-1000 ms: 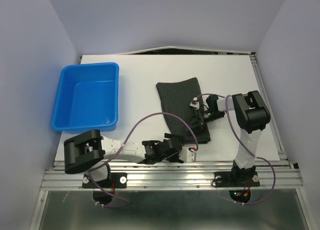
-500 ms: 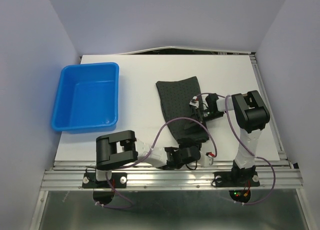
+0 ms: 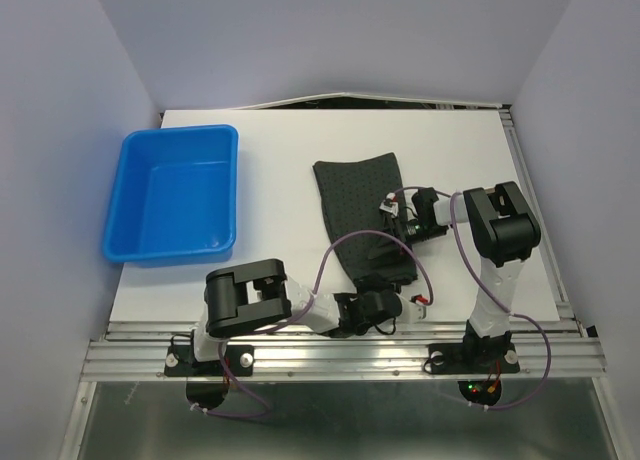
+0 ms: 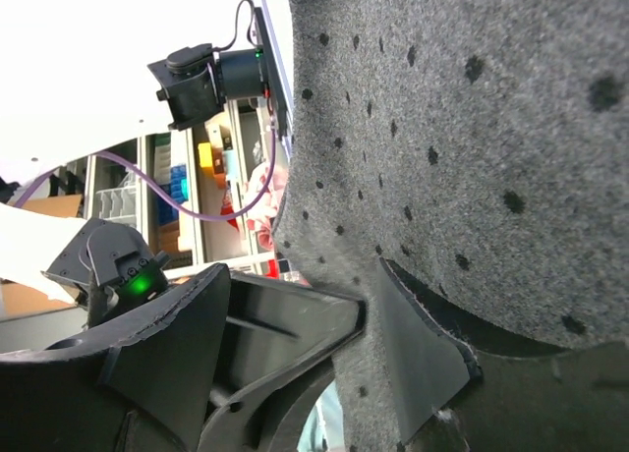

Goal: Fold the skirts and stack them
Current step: Fold the skirt, then neatly place the folded skirt to the corner

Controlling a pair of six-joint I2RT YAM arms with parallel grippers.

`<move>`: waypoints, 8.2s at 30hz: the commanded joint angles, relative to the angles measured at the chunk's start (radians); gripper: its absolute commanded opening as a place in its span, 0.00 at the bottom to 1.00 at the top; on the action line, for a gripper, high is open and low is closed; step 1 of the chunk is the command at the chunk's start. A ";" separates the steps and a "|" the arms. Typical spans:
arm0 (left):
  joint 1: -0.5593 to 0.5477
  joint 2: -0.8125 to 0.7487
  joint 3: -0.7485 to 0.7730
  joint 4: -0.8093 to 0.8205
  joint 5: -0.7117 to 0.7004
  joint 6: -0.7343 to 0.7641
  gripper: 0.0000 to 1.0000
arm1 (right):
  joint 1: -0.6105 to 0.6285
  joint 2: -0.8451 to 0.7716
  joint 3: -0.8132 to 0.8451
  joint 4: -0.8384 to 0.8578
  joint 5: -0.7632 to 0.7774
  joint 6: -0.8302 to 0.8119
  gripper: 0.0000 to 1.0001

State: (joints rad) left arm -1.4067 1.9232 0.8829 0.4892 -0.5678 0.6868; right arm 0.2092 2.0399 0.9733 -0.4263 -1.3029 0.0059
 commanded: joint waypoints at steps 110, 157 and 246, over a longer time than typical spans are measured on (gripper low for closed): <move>0.575 0.006 0.498 -0.722 0.790 -0.098 0.00 | 0.062 0.085 0.269 -0.008 0.300 -0.138 0.48; 0.764 0.353 0.740 -0.985 1.054 -0.222 0.47 | -0.113 -0.416 0.085 -0.520 0.425 -0.402 0.81; 0.956 -0.570 0.337 -0.731 0.842 -0.504 0.98 | 0.145 -0.592 0.150 -0.189 1.051 -0.095 0.93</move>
State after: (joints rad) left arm -0.4564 1.4384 1.2079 -0.1673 0.3347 0.0998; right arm 0.2127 1.4654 1.2003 -0.6704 -0.3477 -0.0525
